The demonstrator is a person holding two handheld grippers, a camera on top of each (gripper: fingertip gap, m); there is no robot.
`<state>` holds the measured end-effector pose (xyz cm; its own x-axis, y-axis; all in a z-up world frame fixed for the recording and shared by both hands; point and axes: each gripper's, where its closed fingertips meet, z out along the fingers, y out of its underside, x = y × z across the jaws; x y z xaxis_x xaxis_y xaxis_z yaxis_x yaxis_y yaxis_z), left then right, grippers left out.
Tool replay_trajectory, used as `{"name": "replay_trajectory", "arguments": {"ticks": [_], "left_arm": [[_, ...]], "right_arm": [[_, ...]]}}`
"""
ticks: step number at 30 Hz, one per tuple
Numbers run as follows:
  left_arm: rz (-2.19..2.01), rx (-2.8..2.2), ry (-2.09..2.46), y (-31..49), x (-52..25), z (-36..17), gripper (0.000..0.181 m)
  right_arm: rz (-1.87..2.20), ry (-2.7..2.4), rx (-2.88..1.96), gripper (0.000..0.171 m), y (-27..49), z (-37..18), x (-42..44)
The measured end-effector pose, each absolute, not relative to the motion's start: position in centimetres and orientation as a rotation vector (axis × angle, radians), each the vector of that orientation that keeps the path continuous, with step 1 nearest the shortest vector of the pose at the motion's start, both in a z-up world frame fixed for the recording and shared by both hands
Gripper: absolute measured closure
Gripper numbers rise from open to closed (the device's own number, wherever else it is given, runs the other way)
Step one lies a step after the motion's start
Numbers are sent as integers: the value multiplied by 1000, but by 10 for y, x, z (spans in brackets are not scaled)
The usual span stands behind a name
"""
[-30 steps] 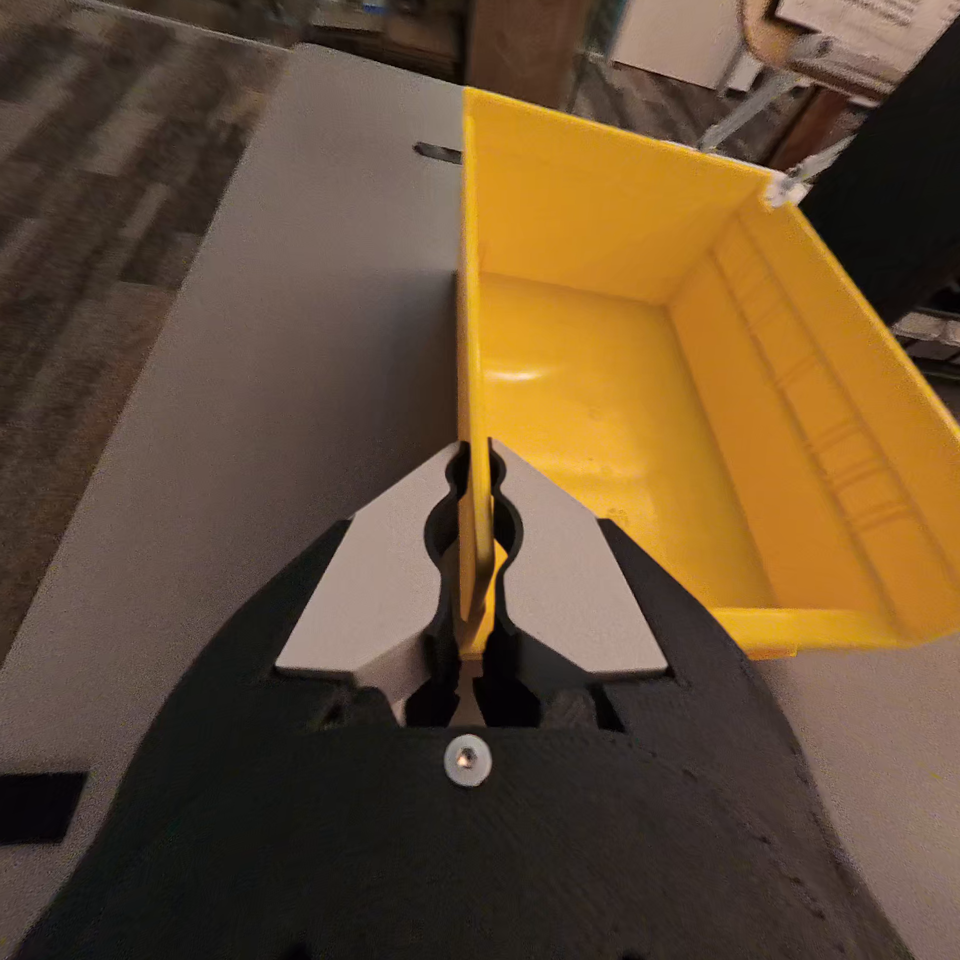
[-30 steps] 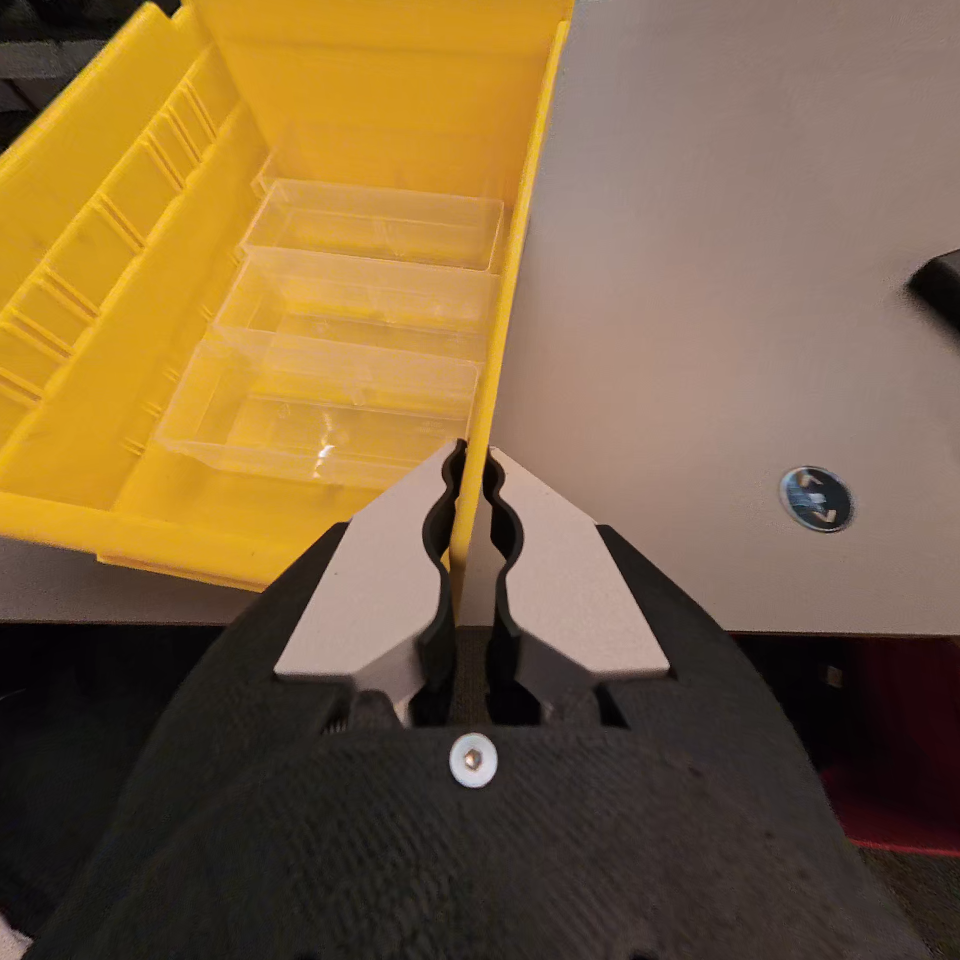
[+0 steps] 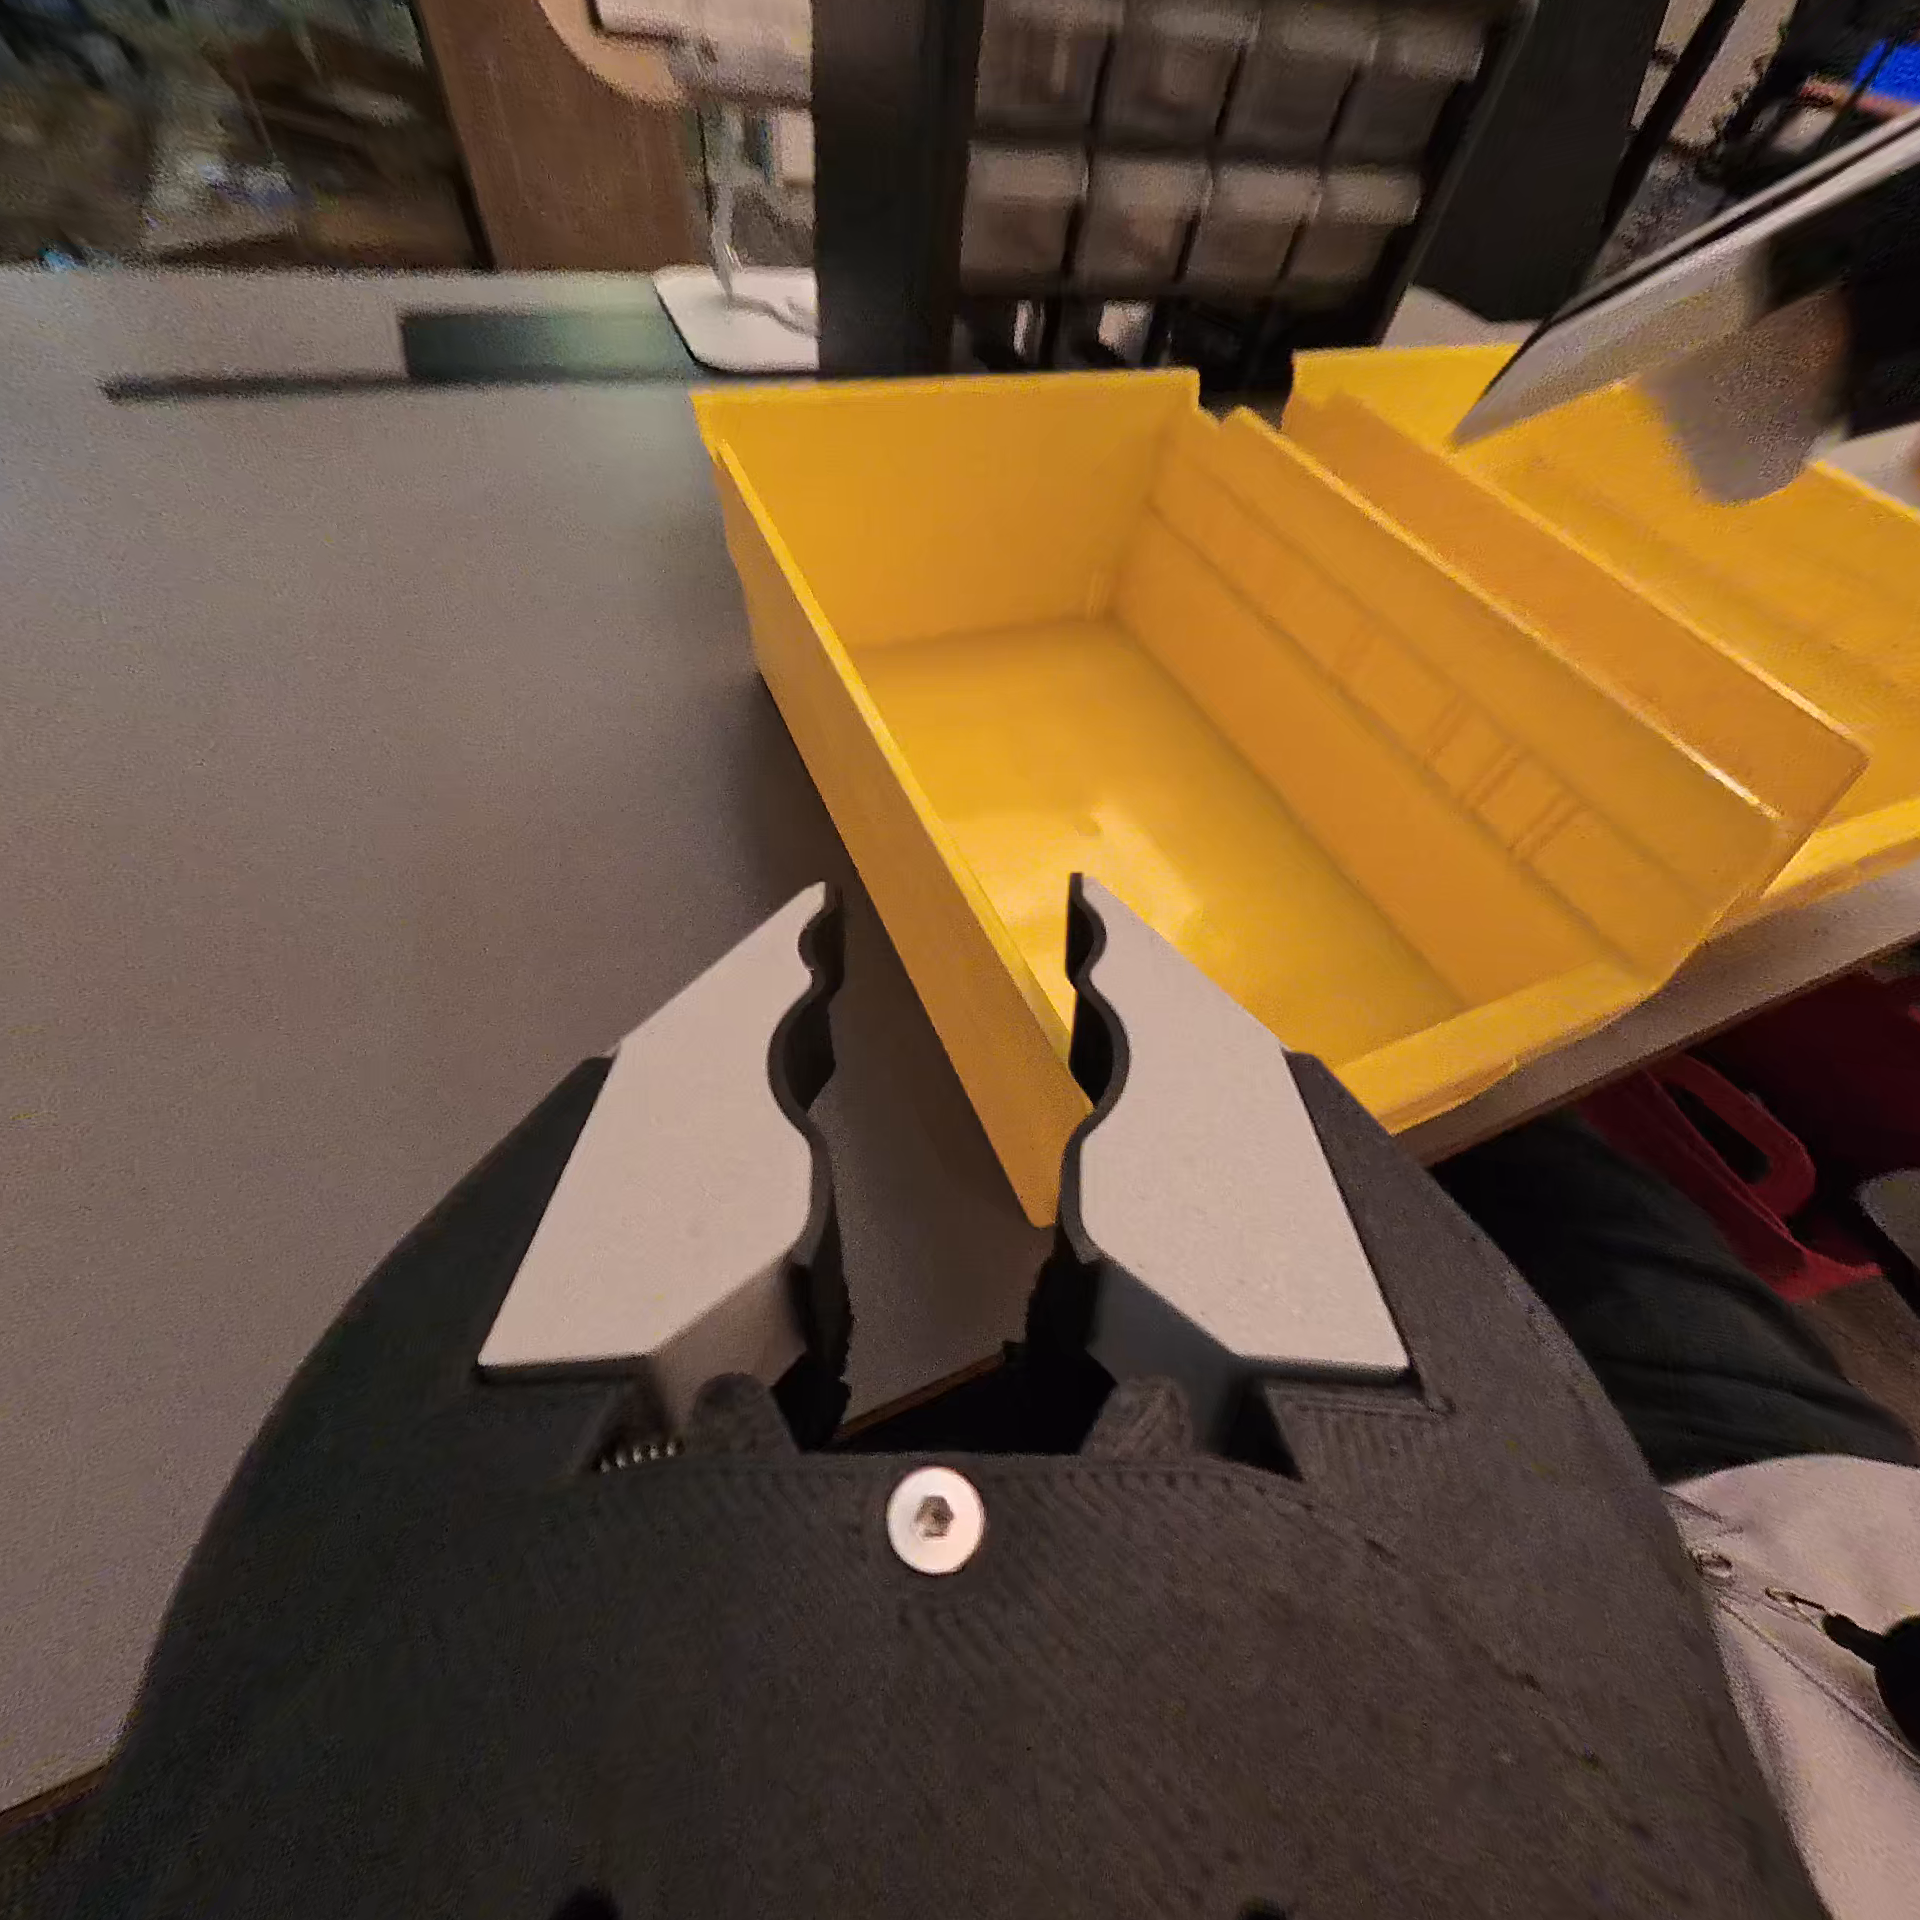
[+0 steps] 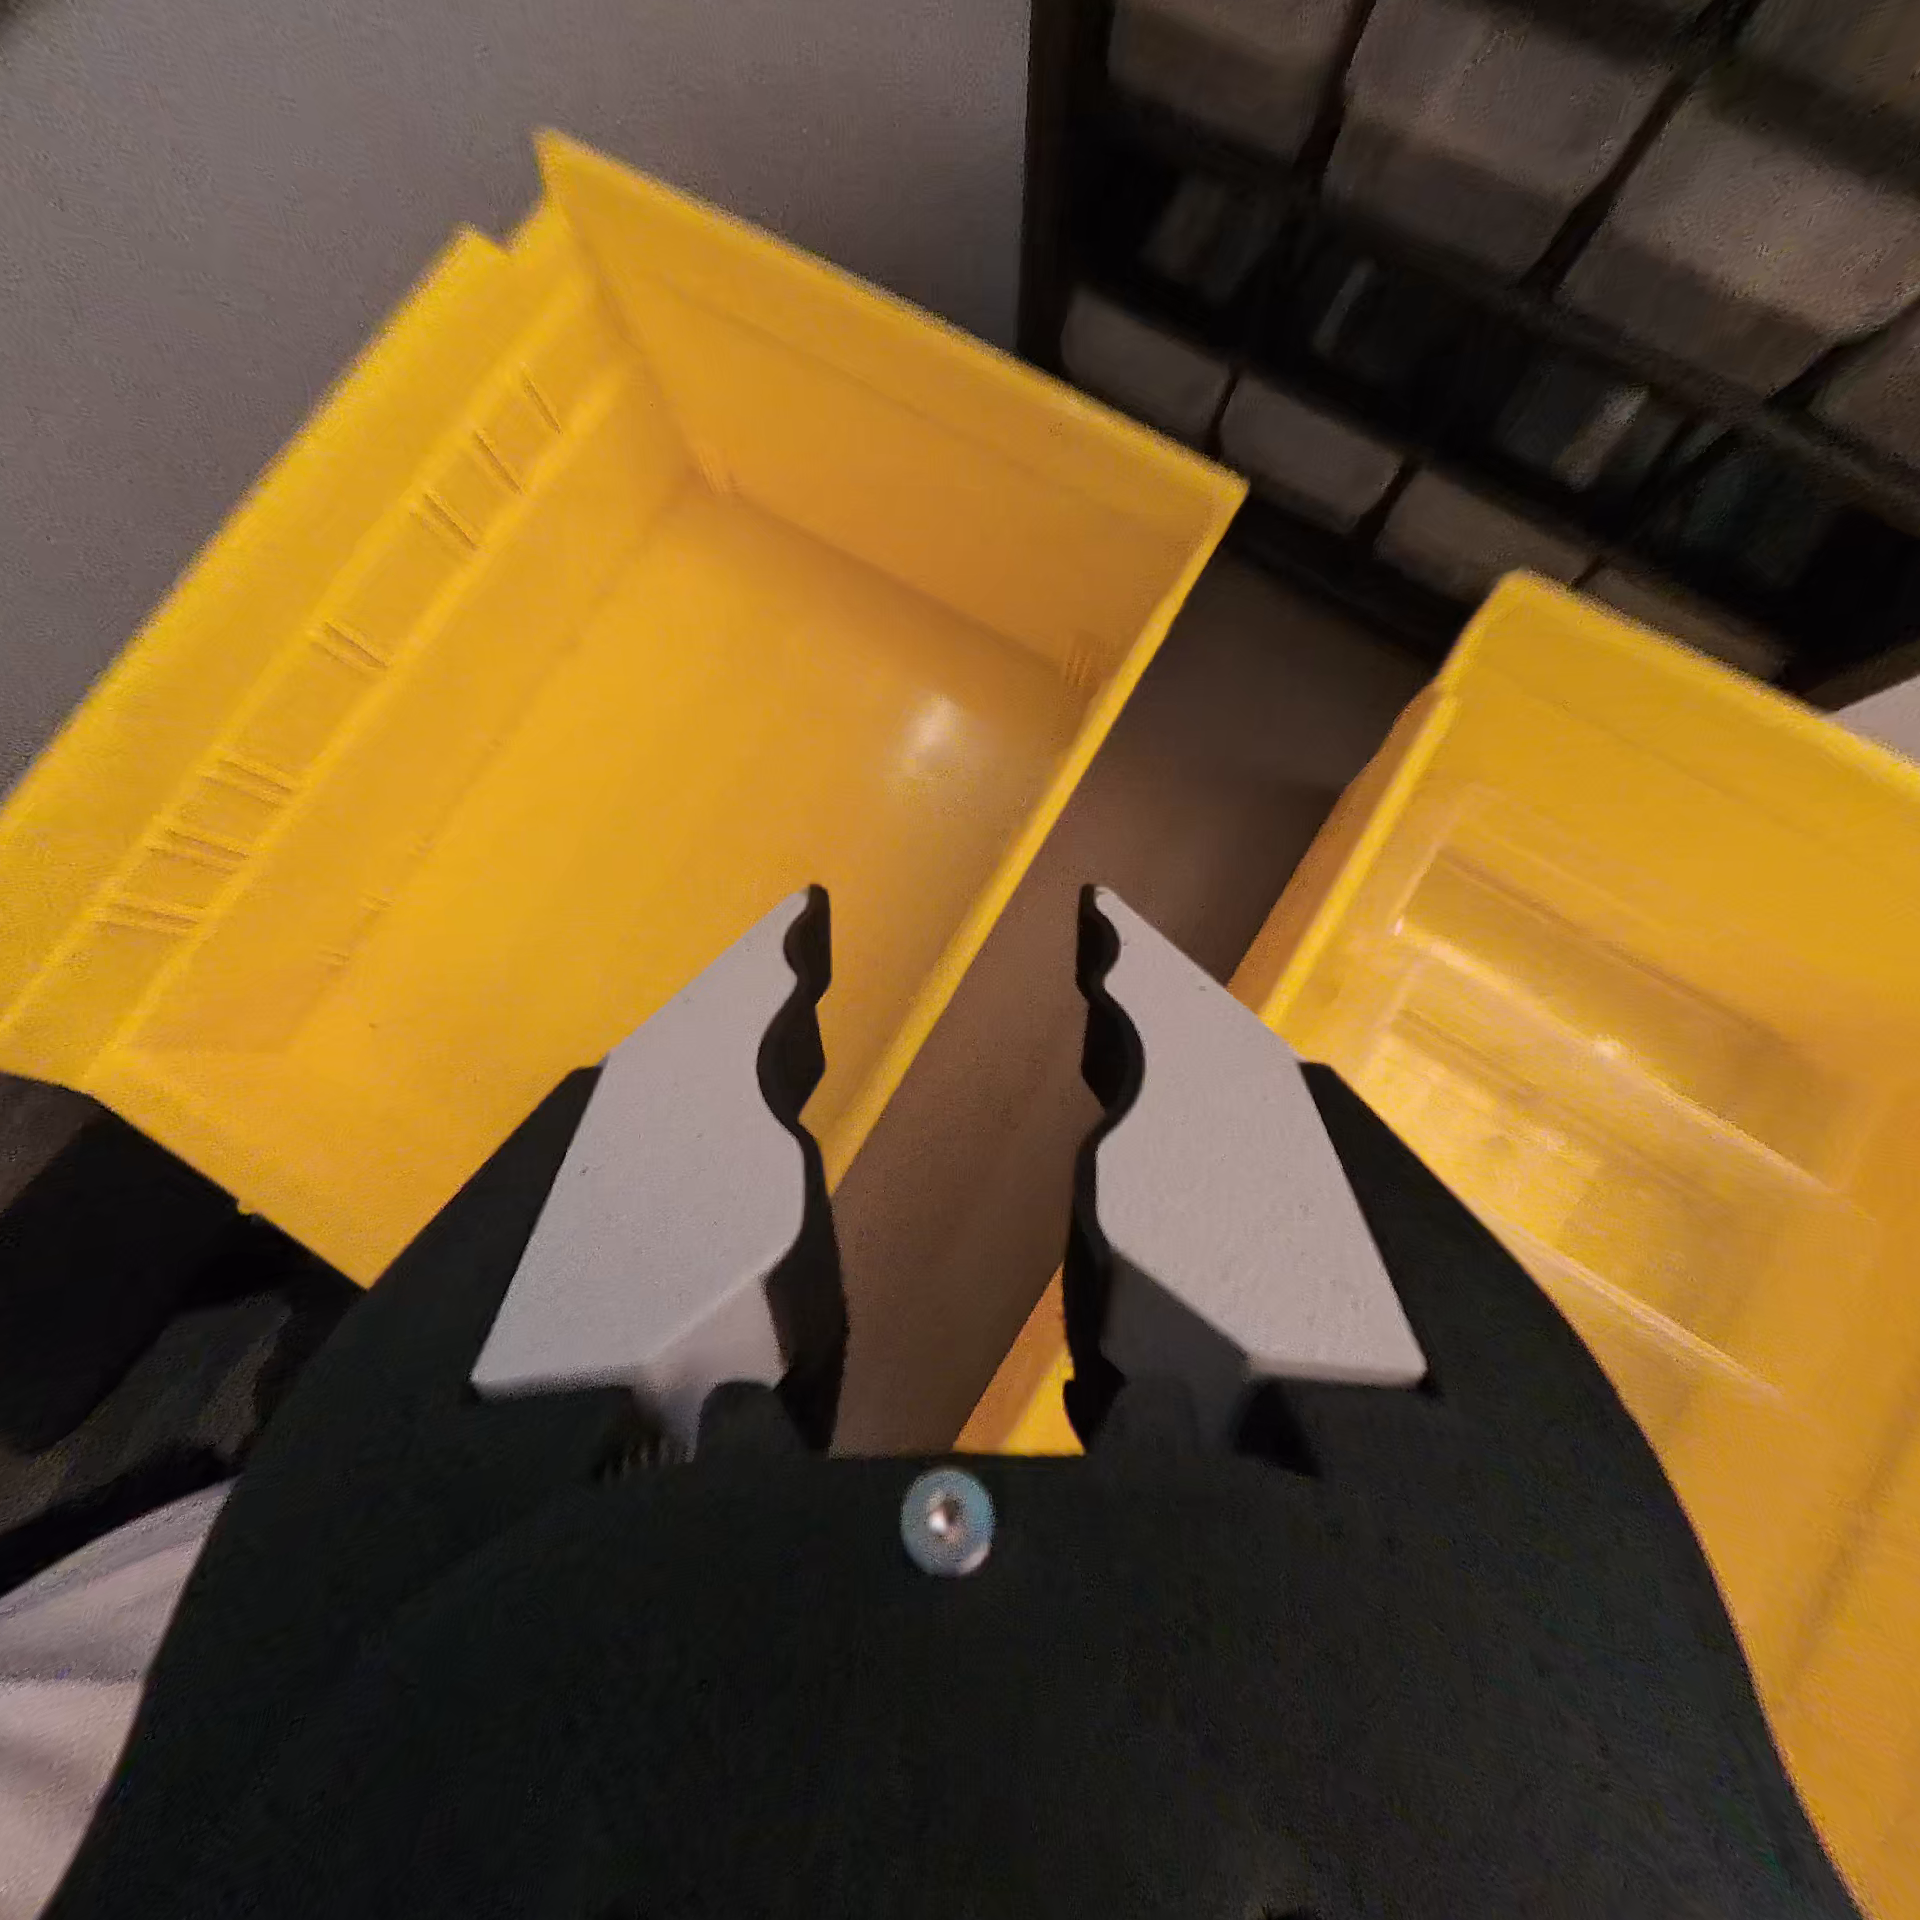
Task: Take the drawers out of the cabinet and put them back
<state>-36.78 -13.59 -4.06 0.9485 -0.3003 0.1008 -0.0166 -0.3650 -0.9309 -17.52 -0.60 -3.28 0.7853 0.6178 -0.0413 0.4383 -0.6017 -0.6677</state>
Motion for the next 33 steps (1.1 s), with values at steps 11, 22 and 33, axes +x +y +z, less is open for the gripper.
{"name": "replay_trajectory", "arguments": {"ticks": [11,22,33], "left_arm": [[-213,-1834,274,-148,-378,-11,145],[-201,-1772,170,-167,-405,39,148],[-510,-1636,1,-144,-403,85,123]], "right_arm": [[411,-767,-2984,150,-14,-151,-187],[325,-959,-3085,170,-19,-118,-201],[433,-727,-2828,169,-4,95,-16]]}}
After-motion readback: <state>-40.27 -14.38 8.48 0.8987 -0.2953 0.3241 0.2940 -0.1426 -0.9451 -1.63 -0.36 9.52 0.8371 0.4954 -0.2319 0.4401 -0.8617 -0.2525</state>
